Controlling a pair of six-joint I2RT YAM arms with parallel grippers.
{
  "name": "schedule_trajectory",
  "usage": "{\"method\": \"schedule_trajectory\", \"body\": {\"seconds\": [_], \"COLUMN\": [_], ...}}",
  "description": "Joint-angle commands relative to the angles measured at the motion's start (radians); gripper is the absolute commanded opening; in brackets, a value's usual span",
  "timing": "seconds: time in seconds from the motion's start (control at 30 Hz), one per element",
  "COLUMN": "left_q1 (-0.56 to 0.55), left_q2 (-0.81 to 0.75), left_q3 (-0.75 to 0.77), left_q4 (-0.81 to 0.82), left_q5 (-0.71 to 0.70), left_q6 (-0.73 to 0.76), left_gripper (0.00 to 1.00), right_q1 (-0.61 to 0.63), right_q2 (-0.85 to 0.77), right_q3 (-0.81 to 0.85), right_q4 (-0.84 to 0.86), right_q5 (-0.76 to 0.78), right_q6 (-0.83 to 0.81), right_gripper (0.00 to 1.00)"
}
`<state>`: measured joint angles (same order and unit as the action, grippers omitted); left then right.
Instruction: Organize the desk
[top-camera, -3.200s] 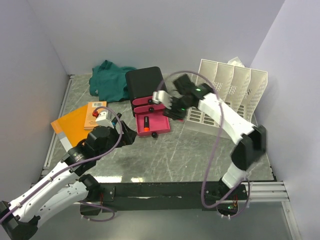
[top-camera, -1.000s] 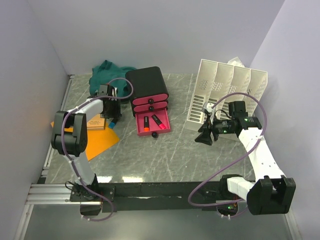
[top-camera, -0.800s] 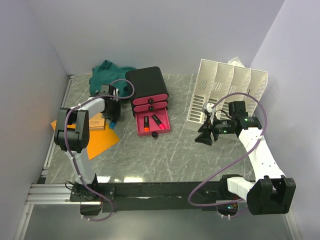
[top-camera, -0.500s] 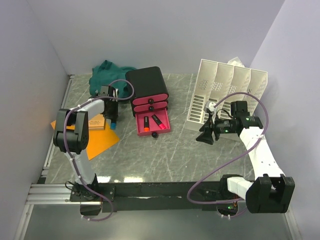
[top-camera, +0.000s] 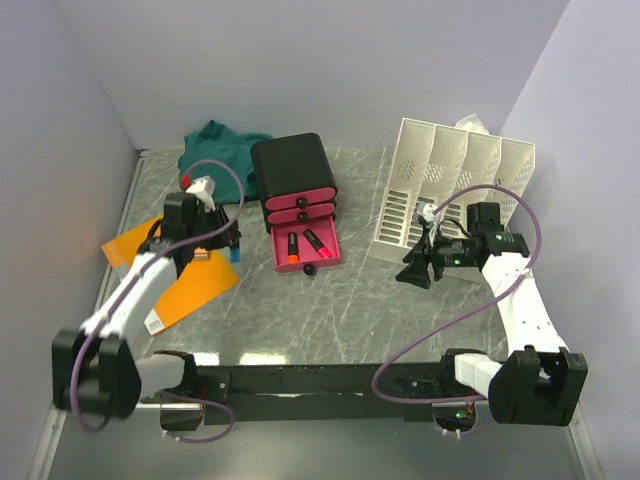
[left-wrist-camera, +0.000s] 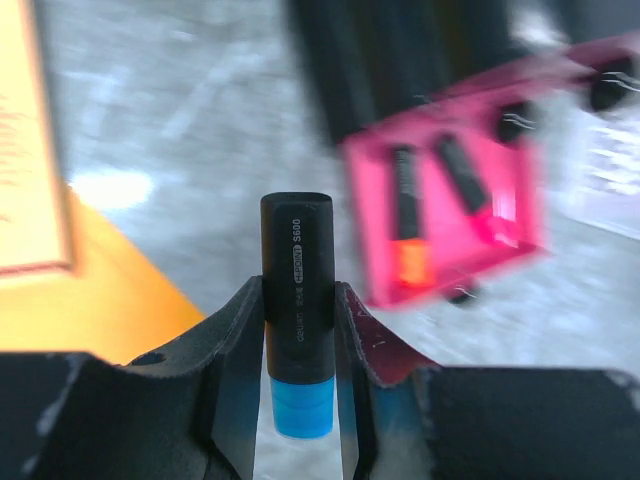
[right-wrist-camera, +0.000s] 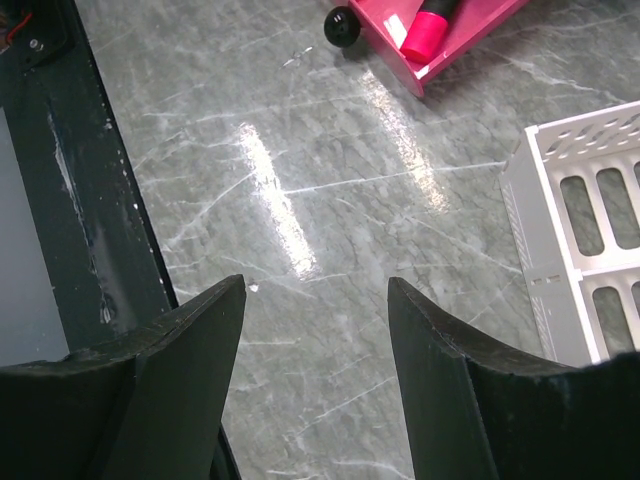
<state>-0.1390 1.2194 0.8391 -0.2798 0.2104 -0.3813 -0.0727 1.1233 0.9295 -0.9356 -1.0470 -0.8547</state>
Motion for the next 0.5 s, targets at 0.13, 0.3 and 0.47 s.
{"method": "schedule_trajectory", "body": {"seconds": [0.13, 0.3, 0.47], "left_q1": [-0.177, -0.407, -0.473], "left_q2": [-0.285, -0.275, -0.068], "left_q3": [-0.213, -0.163, -0.042], "left_q4": [0.186, 0.232, 0.258], "left_q5": [0.135, -0.08, -0.153], "left_q6": [-0.243, -0.234, -0.154], "left_gripper": [0.08, 0.07, 0.07], "right_q1": [-0.021, -0.024, -0.032], "right_q2": [0.016, 0.032, 0.029], "right_q3": [0.029, 0.034, 0.029], "right_q4": [-0.008, -0.02, -0.015], "right_q5": [-0.039, -0.042, -0.042], "right_q6": [-0.02, -0.032, -0.03], "right_gripper": [0.67, 0.67, 0.67]}}
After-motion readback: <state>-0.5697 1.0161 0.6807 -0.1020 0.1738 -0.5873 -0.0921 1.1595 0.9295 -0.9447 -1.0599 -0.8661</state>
